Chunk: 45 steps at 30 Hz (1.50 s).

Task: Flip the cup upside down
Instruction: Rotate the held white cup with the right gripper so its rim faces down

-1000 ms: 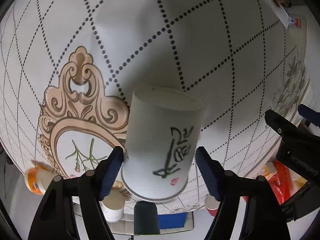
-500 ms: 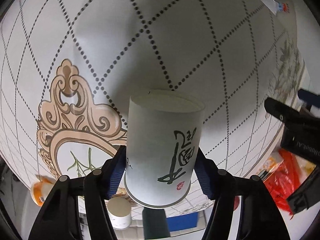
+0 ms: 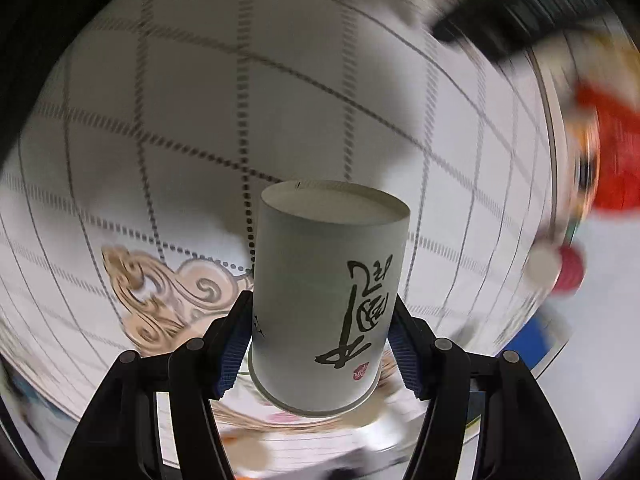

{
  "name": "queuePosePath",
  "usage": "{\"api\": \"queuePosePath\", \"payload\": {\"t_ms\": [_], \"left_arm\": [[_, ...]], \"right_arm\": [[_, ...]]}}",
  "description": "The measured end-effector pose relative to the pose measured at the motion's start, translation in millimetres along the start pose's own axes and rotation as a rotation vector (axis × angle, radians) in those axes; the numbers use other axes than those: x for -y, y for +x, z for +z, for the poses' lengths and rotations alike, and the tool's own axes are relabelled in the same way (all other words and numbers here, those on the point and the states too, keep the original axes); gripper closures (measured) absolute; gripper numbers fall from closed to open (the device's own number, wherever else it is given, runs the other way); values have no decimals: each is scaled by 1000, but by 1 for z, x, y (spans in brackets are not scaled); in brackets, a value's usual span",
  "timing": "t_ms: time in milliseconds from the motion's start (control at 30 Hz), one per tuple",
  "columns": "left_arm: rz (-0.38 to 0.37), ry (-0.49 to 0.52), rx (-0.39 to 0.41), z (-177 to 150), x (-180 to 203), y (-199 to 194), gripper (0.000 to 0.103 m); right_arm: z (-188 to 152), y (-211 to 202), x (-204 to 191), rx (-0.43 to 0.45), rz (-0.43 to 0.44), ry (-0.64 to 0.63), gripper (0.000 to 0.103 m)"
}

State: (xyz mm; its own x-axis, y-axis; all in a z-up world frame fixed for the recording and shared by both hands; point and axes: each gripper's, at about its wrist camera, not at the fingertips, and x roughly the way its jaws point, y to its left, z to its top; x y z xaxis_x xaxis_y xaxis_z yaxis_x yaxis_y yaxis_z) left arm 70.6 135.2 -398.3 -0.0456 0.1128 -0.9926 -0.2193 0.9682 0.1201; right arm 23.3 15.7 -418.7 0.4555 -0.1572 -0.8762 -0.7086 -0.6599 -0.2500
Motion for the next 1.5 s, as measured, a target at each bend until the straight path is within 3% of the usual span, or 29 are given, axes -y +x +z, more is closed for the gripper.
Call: {"api": "queuePosePath", "payload": {"t_ms": [267, 633, 733, 1100, 1300, 1367, 1500], "left_arm": [[10, 28, 23, 9, 5, -10, 8], [8, 71, 32, 14, 38, -18, 8], [8, 83, 35, 13, 44, -20, 8], [13, 93, 37, 11, 51, -22, 8], [15, 93, 37, 8, 49, -20, 8], [15, 94, 37, 6, 50, -20, 8], [16, 98, 38, 3, 50, -19, 8]], "right_arm": [[-27, 16, 41, -36, 248, 508, 37], [-89, 62, 32, -193, 674, 1165, 37], [-98, 69, 23, -216, 770, 1284, 37], [-133, 94, -11, -268, 986, 1501, 36], [-159, 116, -10, -293, 1025, 1545, 34], [-153, 118, -12, -308, 1046, 1554, 33], [-160, 123, -3, -304, 1056, 1563, 21]]}}
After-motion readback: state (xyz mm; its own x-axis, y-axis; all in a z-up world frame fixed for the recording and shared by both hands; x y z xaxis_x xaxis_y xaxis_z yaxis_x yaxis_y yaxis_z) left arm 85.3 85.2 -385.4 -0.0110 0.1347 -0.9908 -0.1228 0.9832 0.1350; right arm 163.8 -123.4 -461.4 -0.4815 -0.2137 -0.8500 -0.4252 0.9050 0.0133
